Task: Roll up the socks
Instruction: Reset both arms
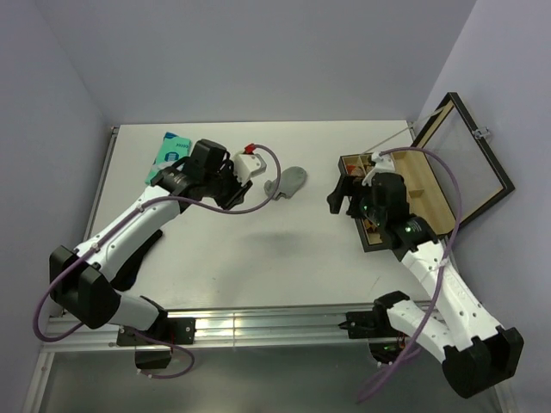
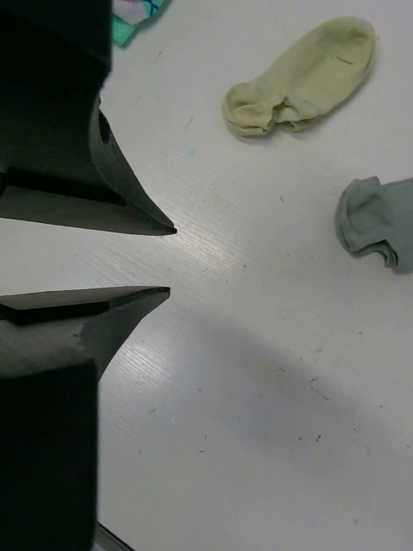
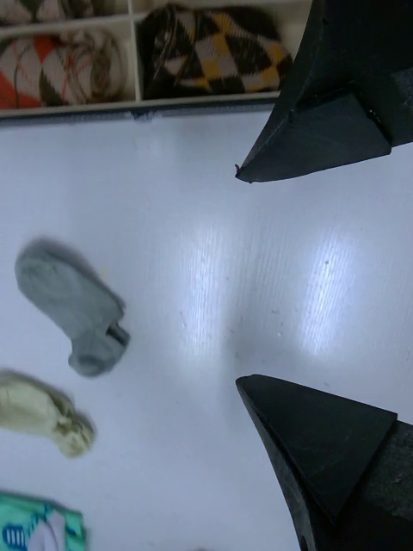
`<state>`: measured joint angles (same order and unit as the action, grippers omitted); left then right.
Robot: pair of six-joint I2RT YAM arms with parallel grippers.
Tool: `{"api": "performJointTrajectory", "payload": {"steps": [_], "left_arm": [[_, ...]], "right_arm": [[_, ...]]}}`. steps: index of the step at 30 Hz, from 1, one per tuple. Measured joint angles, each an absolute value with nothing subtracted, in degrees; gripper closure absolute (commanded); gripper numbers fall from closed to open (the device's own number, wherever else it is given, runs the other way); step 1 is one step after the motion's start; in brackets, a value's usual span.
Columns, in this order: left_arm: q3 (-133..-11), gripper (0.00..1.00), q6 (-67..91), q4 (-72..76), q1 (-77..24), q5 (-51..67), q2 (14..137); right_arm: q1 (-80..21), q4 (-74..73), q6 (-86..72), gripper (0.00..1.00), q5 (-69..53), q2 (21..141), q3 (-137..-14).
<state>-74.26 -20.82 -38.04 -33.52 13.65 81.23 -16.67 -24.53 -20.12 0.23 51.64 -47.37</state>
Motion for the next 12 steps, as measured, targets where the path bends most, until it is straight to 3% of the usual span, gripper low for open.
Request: {"api": "performJointTrajectory", "payload": {"steps": [12], "left_arm": [[-74.19,0.65,-20.23,-37.5,-33.19,12.58,82.46]], "right_arm": [[-20.86,-17.89,-20.99,0.0,0.73,45.52,-41.65]]}}
